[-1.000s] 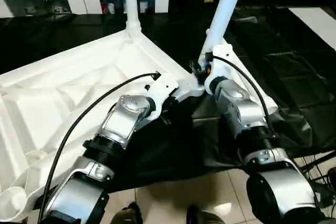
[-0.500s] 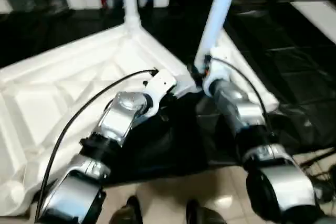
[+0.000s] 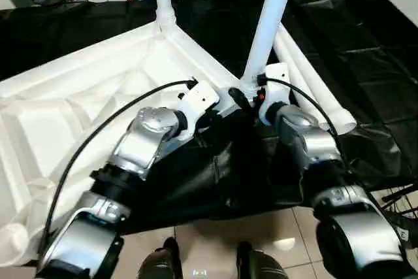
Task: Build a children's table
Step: Rotate leg to tighten
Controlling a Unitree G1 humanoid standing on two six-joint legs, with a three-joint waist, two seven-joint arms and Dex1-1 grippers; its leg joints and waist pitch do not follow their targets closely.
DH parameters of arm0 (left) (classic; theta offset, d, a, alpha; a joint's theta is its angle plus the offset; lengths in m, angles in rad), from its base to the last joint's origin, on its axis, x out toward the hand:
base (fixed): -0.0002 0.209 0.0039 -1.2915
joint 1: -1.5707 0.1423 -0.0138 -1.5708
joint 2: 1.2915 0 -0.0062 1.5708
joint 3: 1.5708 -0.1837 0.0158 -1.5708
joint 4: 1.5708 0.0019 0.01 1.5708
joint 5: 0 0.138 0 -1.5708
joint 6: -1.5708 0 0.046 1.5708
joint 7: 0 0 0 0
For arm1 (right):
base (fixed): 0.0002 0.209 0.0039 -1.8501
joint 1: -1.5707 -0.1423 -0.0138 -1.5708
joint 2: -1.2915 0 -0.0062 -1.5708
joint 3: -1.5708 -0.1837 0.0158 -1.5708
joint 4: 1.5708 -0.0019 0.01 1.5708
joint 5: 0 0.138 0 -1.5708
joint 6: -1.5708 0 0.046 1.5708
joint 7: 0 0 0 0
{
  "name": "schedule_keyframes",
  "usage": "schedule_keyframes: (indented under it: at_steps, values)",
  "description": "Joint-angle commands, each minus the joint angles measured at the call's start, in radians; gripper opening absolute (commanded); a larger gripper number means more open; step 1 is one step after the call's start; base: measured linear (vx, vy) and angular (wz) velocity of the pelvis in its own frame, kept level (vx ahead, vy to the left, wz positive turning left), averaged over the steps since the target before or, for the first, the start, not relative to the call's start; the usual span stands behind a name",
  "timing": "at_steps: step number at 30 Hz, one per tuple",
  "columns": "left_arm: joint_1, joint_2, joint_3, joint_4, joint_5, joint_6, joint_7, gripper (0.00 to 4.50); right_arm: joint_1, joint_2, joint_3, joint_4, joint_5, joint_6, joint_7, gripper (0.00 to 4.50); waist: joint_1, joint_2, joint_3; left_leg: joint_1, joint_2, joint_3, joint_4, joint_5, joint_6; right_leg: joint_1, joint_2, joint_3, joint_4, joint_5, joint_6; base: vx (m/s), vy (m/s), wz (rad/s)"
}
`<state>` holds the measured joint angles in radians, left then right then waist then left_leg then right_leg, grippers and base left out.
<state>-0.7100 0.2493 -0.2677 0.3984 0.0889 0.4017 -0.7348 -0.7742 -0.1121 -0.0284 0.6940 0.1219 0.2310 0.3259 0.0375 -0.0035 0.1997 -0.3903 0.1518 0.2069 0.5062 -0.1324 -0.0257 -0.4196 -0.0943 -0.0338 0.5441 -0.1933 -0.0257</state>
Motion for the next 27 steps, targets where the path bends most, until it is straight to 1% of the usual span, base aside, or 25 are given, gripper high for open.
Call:
schedule_keyframes:
  at_steps: [1, 2, 3, 4, 6, 7, 8, 9, 10, 11, 12, 13, 14, 15, 16, 17, 18, 19, 20, 22, 23, 24, 25, 26, 27]
  values:
    - [0.049, 0.023, -0.048, 0.033, 0.007, -0.01, -0.059, 0.0, 0.026, -0.018, 0.017, -0.076, 0.003, 0.013, 0.038, 4.39, -0.002, -0.004, -0.064, 0.033, 0.082, -0.037, -0.064, -0.349, 0.012, 0.021, -0.068, 0.046, -0.063, -0.34, -0.126, 0.0, 0.0, 0.0]
    - [0.054, 0.038, -0.052, 0.027, 0.004, -0.038, -0.083, 0.0, 0.044, -0.031, 0.029, -0.115, 0.002, 0.016, 0.059, 4.39, -0.003, -0.004, -0.065, 0.033, 0.081, -0.034, -0.063, -0.333, 0.015, 0.021, -0.064, 0.045, -0.061, -0.312, -0.129, 0.0, 0.0, 0.0]
    - [0.059, 0.05, -0.051, 0.019, 0.003, -0.045, -0.095, 0.0, 0.059, -0.04, 0.037, -0.147, 0.004, 0.021, 0.081, 4.39, -0.001, -0.005, -0.068, 0.034, 0.082, -0.031, -0.059, -0.304, 0.024, 0.022, -0.061, 0.043, -0.055, -0.257, -0.136, 0.051, -0.027, 0.04]
    - [0.067, 0.07, -0.052, 0.008, 0.0, -0.062, -0.116, 0.0, 0.083, -0.055, 0.047, -0.198, 0.011, 0.032, 0.115, 4.39, 0.001, -0.006, -0.069, 0.035, 0.082, -0.028, -0.057, -0.289, 0.038, 0.022, -0.058, 0.042, -0.052, -0.229, -0.145, 0.051, -0.027, 0.04]
    - [0.076, 0.094, -0.049, -0.007, -0.01, -0.081, -0.15, 0.0, 0.112, -0.078, 0.057, -0.259, 0.021, 0.046, 0.156, 4.39, -0.003, -0.006, -0.069, 0.033, 0.082, -0.025, -0.053, -0.288, 0.048, 0.02, -0.056, 0.043, -0.051, -0.24, -0.163, 0.071, -0.031, 0.05]
    - [0.076, 0.097, -0.048, -0.009, -0.012, -0.081, -0.153, 0.0, 0.115, -0.081, 0.059, -0.266, 0.021, 0.048, 0.16, 4.39, -0.002, -0.004, -0.073, 0.035, 0.081, -0.02, -0.047, -0.273, 0.048, 0.02, -0.057, 0.044, -0.048, -0.227, -0.174, 0.077, -0.032, 0.06]
    - [0.078, 0.106, -0.045, -0.012, -0.015, -0.086, -0.162, 0.0, 0.126, -0.094, 0.066, -0.289, 0.021, 0.048, 0.176, 4.39, -0.002, -0.005, -0.076, 0.034, 0.079, -0.019, -0.043, -0.249, 0.052, 0.022, -0.056, 0.044, -0.044, -0.198, -0.182, 0.086, -0.036, 0.07]
    - [0.08, 0.112, -0.042, -0.015, -0.017, -0.09, -0.168, 0.0, 0.135, -0.102, 0.071, -0.307, 0.021, 0.05, 0.187, 4.39, -0.003, -0.007, -0.081, 0.031, 0.077, -0.011, -0.031, -0.167, 0.077, 0.025, -0.051, 0.045, -0.026, -0.073, -0.213, 0.09, -0.033, 0.06]
    - [0.085, 0.13, -0.04, -0.021, -0.023, -0.114, -0.193, 0.0, 0.151, -0.121, 0.076, -0.345, 0.027, 0.057, 0.212, 4.39, -0.001, -0.004, -0.083, 0.028, 0.075, -0.01, -0.026, -0.134, 0.09, 0.029, -0.049, 0.044, -0.019, -0.022, -0.223, 0.09, -0.033, 0.06]
    - [0.093, 0.152, -0.04, -0.028, -0.032, -0.169, -0.229, 0.0, 0.17, -0.144, 0.082, -0.388, 0.035, 0.066, 0.244, 4.39, 0.0, -0.004, -0.089, 0.026, 0.074, -0.008, -0.021, -0.089, 0.105, 0.035, -0.048, 0.043, -0.009, 0.044, -0.232, 0.081, -0.029, 0.01]
    - [0.103, 0.178, -0.038, -0.038, -0.043, -0.223, -0.268, 0.0, 0.192, -0.174, 0.088, -0.44, 0.045, 0.079, 0.282, 4.39, 0.002, -0.002, -0.099, 0.021, 0.069, -0.009, -0.009, 0.004, 0.144, 0.043, -0.043, 0.041, 0.009, 0.191, -0.245, 0.065, -0.027, -0.02]
    - [0.107, 0.188, -0.035, -0.042, -0.045, -0.233, -0.274, 0.0, 0.2, -0.188, 0.09, -0.458, 0.049, 0.085, 0.298, 4.39, -0.001, -0.008, -0.102, 0.012, 0.063, -0.006, 0.001, 0.075, 0.18, 0.046, -0.037, 0.042, 0.026, 0.337, -0.255, 0.065, -0.027, -0.02]
    - [0.11, 0.195, -0.03, -0.043, -0.049, -0.246, -0.282, 0.0, 0.21, -0.201, 0.093, -0.48, 0.054, 0.092, 0.314, 4.39, -0.001, -0.01, -0.1, 0.008, 0.062, -0.005, 0.004, 0.085, 0.193, 0.045, -0.037, 0.042, 0.028, 0.374, -0.259, 0.0, 0.0, 0.0]
    - [0.111, 0.198, -0.029, -0.043, -0.051, -0.252, -0.285, 0.0, 0.213, -0.205, 0.094, -0.488, 0.055, 0.095, 0.32, 4.39, -0.003, -0.006, -0.099, 0.003, 0.063, -0.007, 0.005, 0.062, 0.201, 0.048, -0.042, 0.039, 0.03, 0.373, -0.266, 0.0, 0.0, 0.0]
    - [0.112, 0.201, -0.028, -0.043, -0.053, -0.257, -0.289, 0.0, 0.217, -0.21, 0.095, -0.496, 0.057, 0.098, 0.325, 4.39, -0.005, -0.004, -0.099, 0.008, 0.067, -0.007, 0.004, 0.038, 0.199, 0.045, -0.042, 0.037, 0.027, 0.327, -0.274, 0.0, 0.0, 0.0]
    - [0.116, 0.217, -0.015, -0.042, -0.062, -0.269, -0.304, 0.0, 0.24, -0.23, 0.094, -0.542, 0.071, 0.117, 0.357, 4.39, -0.005, -0.001, -0.099, 0.009, 0.068, -0.007, 0.003, 0.021, 0.194, 0.045, -0.042, 0.036, 0.025, 0.295, -0.278, 0.0, 0.0, 0.0]
    - [0.118, 0.223, -0.009, -0.039, -0.066, -0.274, -0.31, 0.0, 0.25, -0.237, 0.093, -0.56, 0.076, 0.123, 0.371, 4.39, -0.003, -0.002, -0.095, 0.012, 0.071, -0.007, 0.0, -0.015, 0.183, 0.045, -0.042, 0.036, 0.018, 0.221, -0.275, 0.0, 0.0, 0.0]
    - [0.118, 0.224, -0.009, -0.038, -0.067, -0.274, -0.31, 0.0, 0.25, -0.237, 0.093, -0.561, 0.077, 0.124, 0.372, 4.39, -0.003, 0.0, -0.094, 0.013, 0.073, -0.008, -0.002, -0.033, 0.177, 0.045, -0.043, 0.036, 0.015, 0.182, -0.277, 0.0, 0.0, 0.0]
    - [0.118, 0.232, 0.0, -0.032, -0.075, -0.285, -0.322, 0.0, 0.265, -0.245, 0.093, -0.586, 0.086, 0.133, 0.386, 4.39, -0.004, 0.001, -0.092, 0.014, 0.074, -0.009, -0.005, -0.059, 0.16, 0.045, -0.044, 0.036, 0.01, 0.111, -0.276, 0.0, 0.0, 0.0]
    - [0.114, 0.247, -0.002, -0.015, -0.072, -0.31, -0.337, 0.0, 0.279, -0.249, 0.093, -0.605, 0.094, 0.141, 0.386, 4.39, -0.004, 0.003, -0.088, 0.019, 0.076, -0.009, -0.01, -0.116, 0.125, 0.039, -0.044, 0.037, -0.001, -0.001, -0.267, 0.0, 0.0, 0.0]
    - [0.113, 0.253, -0.004, -0.01, -0.071, -0.32, -0.341, 0.0, 0.286, -0.252, 0.093, -0.614, 0.097, 0.145, 0.387, 4.39, -0.003, 0.005, -0.087, 0.02, 0.076, -0.01, -0.01, -0.131, 0.115, 0.039, -0.045, 0.038, -0.002, -0.024, -0.264, 0.0, 0.0, 0.0]
    - [0.113, 0.26, -0.002, -0.003, -0.073, -0.333, -0.347, 0.0, 0.293, -0.254, 0.096, -0.622, 0.098, 0.145, 0.388, 4.39, -0.003, 0.006, -0.088, 0.023, 0.077, -0.01, -0.012, -0.151, 0.094, 0.037, -0.046, 0.039, -0.004, -0.053, -0.261, 0.0, 0.0, 0.0]
    - [0.111, 0.265, 0.002, 0.005, -0.074, -0.341, -0.35, 0.0, 0.299, -0.257, 0.097, -0.633, 0.101, 0.15, 0.39, 4.39, -0.001, 0.007, -0.088, 0.025, 0.076, -0.009, -0.011, -0.162, 0.082, 0.036, -0.046, 0.041, -0.005, -0.059, -0.258, 0.0, 0.0, 0.0]
    - [0.111, 0.265, 0.002, 0.005, -0.074, -0.341, -0.35, 0.0, 0.299, -0.257, 0.097, -0.633, 0.101, 0.15, 0.39, 4.39, -0.001, 0.007, -0.088, 0.025, 0.076, -0.009, -0.011, -0.162, 0.082, 0.036, -0.046, 0.041, -0.005, -0.059, -0.258, 0.0, 0.0, 0.0]
    - [0.106, 0.272, 0.01, 0.023, -0.073, -0.364, -0.353, 0.0, 0.306, -0.258, 0.097, -0.649, 0.104, 0.157, 0.393, 4.39, -0.001, 0.007, -0.089, 0.024, 0.075, -0.009, -0.01, -0.15, 0.078, 0.037, -0.045, 0.041, -0.001, -0.032, -0.26, 0.0, 0.0, 0.0]
